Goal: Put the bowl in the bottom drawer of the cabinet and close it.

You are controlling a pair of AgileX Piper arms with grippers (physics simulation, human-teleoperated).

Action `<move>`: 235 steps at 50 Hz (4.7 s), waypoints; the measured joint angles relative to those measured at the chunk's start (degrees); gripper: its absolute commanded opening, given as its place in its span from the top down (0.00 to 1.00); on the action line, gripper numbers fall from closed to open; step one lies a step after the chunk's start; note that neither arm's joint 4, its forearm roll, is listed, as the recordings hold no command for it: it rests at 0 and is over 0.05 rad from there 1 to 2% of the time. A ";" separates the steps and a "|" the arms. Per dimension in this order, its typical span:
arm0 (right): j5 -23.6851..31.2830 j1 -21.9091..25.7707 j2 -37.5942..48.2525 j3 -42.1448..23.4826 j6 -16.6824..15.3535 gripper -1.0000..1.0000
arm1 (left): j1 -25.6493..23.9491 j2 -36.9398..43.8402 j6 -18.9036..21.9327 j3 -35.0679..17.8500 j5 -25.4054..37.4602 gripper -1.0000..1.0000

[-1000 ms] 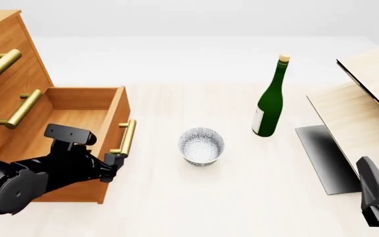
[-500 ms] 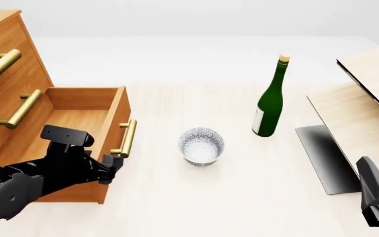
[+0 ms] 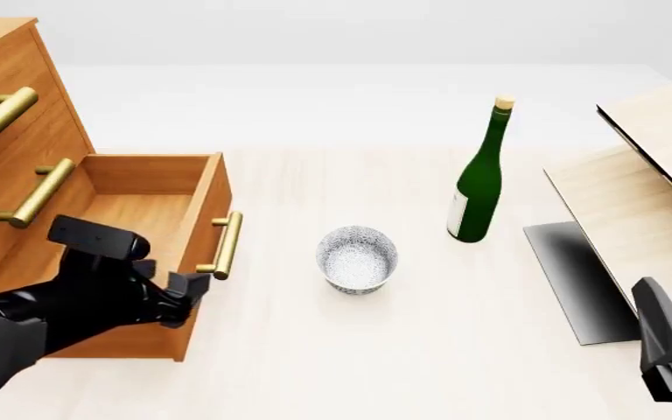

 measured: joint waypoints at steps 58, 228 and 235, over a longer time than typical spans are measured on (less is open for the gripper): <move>0.03 0.19 -0.06 0.02 0.02 0.00 | -1.40 -21.79 1.63 -2.38 14.99 0.00; 0.07 0.22 -0.15 0.05 0.01 0.00 | -13.79 2.69 -4.88 -26.37 9.65 0.00; 0.07 0.22 -0.15 0.05 0.01 0.00 | -13.94 4.64 -5.56 -27.66 9.45 0.00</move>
